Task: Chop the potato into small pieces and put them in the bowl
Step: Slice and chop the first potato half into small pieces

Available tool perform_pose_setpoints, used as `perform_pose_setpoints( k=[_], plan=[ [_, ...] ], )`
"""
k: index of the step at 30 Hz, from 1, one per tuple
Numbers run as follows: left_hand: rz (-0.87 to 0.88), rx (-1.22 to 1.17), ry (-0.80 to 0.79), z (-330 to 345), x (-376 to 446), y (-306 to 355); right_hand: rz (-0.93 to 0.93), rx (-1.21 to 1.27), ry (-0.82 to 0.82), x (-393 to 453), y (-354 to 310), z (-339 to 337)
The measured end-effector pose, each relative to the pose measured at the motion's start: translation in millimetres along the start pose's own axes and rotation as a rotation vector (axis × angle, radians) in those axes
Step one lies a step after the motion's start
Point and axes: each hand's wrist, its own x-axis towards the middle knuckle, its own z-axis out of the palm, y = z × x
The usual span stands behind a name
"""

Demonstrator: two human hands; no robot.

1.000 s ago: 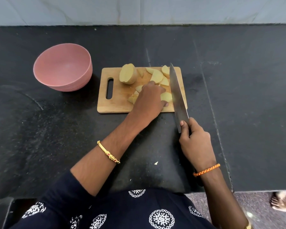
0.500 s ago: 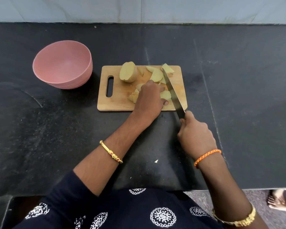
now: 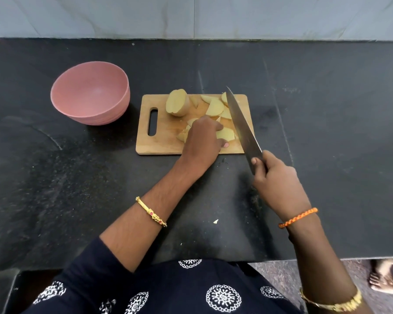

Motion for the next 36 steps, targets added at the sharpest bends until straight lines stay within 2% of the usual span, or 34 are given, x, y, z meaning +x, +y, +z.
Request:
perform_pose_setpoints(
  k=[11, 16, 21, 27, 36],
  plan=[
    [-0.013, -0.021, 0.0, -1.9, 2.2, -1.1, 0.02, 0.007, 0.001, 7.3, -10.9, 19.4],
    [0.006, -0.007, -0.002, -0.7, 0.6, 0.4, 0.08, -0.13, -0.061, 3.5, -17.0, 21.0],
    [-0.005, -0.005, 0.025, 0.0, 0.8, 0.7, 0.077, -0.135, -0.113, -4.6, -9.5, 9.2],
    [0.01, -0.003, -0.051, -2.9, 0.6, -3.0, -0.028, 0.045, 0.069, -7.6, -3.7, -3.6],
    [0.023, -0.008, -0.037, -3.8, -0.1, -4.7, -0.032, 0.034, 0.014, 4.1, -10.9, 20.6]
  ],
)
